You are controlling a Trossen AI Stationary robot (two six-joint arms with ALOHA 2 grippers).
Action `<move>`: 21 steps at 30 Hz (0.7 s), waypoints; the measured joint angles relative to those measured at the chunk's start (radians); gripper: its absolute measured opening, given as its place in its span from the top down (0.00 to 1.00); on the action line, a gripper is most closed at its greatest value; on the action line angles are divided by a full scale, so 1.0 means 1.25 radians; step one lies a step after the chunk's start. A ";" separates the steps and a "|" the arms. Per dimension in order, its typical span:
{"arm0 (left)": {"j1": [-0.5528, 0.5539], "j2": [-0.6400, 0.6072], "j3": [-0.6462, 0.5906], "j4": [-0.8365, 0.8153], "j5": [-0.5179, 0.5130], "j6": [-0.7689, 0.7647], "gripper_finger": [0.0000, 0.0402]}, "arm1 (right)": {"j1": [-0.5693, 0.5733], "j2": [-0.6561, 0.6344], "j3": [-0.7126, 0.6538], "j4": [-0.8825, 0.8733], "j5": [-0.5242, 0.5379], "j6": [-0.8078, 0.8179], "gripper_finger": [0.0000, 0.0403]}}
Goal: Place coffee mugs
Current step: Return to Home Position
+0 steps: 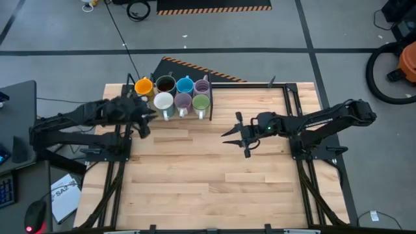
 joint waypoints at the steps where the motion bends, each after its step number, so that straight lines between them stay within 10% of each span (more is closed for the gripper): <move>1: -0.028 -0.016 -0.021 0.056 0.001 -0.009 0.77 | -0.004 -0.012 -0.013 0.011 -0.002 0.011 0.69; 10: -0.198 -0.087 -0.206 0.410 0.000 -0.041 0.84 | -0.009 -0.114 -0.109 0.051 -0.019 0.081 0.69; 21: -0.243 -0.088 -0.292 0.508 -0.064 0.030 0.84 | -0.091 -0.276 -0.185 0.047 -0.055 0.160 0.69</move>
